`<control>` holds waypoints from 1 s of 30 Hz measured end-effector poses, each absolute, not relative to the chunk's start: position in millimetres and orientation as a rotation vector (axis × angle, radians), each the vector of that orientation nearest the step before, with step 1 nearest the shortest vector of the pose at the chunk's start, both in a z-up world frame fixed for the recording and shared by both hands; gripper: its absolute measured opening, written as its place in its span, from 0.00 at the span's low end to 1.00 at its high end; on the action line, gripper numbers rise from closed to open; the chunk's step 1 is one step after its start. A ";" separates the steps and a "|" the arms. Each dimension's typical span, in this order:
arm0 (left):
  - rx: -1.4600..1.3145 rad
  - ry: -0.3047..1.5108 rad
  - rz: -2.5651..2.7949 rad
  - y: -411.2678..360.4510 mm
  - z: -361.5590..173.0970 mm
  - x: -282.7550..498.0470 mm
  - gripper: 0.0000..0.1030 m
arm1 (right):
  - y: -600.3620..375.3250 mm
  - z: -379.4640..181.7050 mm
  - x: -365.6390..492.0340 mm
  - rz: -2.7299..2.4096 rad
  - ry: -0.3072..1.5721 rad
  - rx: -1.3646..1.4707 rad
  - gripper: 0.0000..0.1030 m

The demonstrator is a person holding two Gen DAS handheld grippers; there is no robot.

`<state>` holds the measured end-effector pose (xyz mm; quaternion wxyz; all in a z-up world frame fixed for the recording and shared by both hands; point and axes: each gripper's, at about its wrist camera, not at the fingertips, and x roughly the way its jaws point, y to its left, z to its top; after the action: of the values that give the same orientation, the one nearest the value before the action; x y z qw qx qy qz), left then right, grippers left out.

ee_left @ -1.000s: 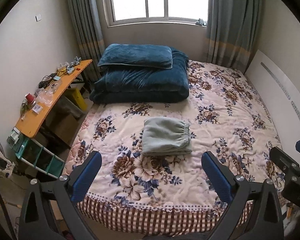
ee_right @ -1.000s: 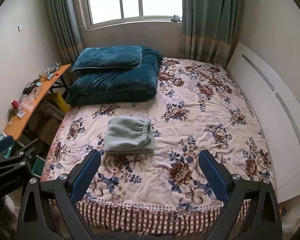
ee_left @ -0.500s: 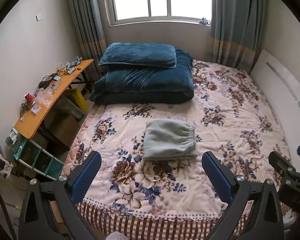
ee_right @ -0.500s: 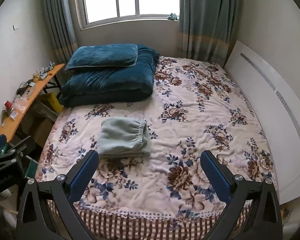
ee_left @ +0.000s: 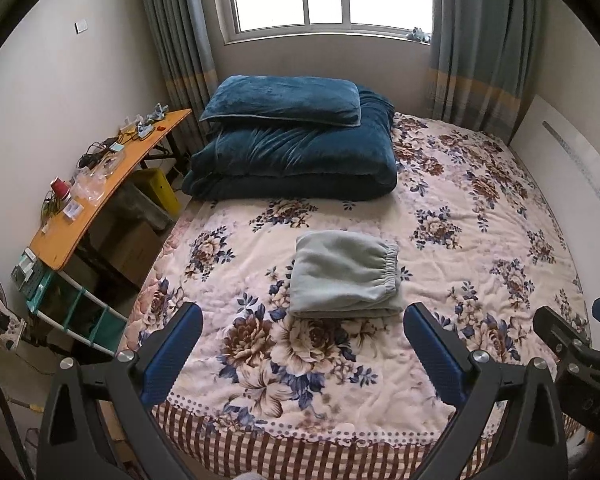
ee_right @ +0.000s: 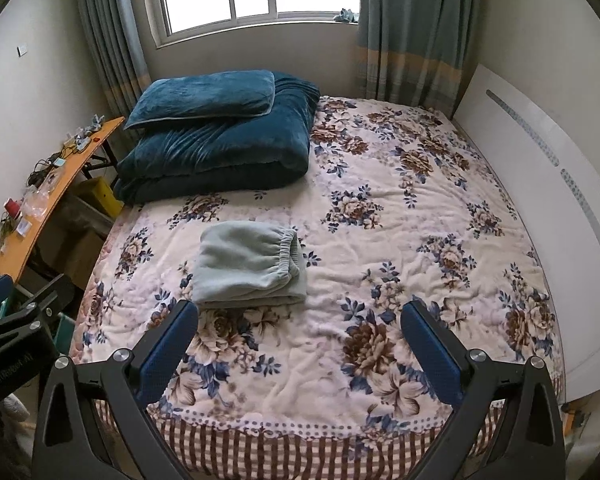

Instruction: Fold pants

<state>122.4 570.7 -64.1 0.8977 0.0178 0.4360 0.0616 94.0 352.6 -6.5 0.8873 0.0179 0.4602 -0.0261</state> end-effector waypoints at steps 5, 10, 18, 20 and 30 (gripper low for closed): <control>0.041 0.895 0.128 569.7 -65.7 122.9 1.00 | 352.8 -10.1 92.6 -0.058 0.959 0.048 1.00; 0.049 0.888 0.119 565.9 -68.9 121.7 1.00 | 353.0 -14.0 89.7 -0.057 0.964 0.062 1.00; 0.050 0.886 0.121 564.8 -69.0 115.8 1.00 | 351.8 -14.3 89.9 -0.053 0.965 0.059 1.00; 0.048 0.887 0.122 564.2 -69.6 115.2 1.00 | 352.3 -15.1 88.1 -0.054 0.965 0.063 1.00; 0.067 0.882 0.127 565.8 -72.4 110.4 1.00 | 351.4 -15.8 87.8 -0.053 0.965 0.063 1.00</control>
<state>110.4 565.8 -72.4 0.9019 0.0323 0.4263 0.0616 87.8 351.4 -15.8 0.8850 0.0303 0.4639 -0.0253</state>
